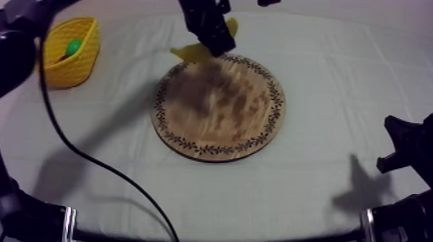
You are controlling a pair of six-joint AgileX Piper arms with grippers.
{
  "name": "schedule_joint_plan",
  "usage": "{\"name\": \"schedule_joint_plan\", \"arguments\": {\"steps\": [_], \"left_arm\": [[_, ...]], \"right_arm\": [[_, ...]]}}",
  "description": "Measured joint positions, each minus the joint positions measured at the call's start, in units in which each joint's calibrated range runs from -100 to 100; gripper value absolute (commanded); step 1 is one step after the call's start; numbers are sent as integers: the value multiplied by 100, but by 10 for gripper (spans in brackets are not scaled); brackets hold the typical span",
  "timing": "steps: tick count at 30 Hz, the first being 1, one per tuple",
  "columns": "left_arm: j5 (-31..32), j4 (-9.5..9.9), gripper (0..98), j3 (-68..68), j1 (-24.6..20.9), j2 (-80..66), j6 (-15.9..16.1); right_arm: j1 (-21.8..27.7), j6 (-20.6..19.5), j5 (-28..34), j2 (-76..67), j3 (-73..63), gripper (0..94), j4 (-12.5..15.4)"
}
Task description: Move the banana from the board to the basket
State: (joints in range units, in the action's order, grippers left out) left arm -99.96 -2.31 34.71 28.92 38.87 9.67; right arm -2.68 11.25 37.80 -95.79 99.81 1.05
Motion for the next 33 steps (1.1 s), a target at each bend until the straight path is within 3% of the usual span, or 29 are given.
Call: {"name": "schedule_joint_plan", "arguments": {"steps": [4,17,26,33], "left_arm": [[16,181,23,-668,-431,-1065,-146],[293,231,24,-2079,-1887,-3625,-2],[599,231,28,-2475,-2793,-3695,268],[840,172,70,-2358,-3205,-3138,431]], "right_arm": [[0,0,6,0,0,2,0],[0,0,7,0,0,2,0],[0,0,6,0,0,2,0],[0,0,6,0,0,2,0]]}}
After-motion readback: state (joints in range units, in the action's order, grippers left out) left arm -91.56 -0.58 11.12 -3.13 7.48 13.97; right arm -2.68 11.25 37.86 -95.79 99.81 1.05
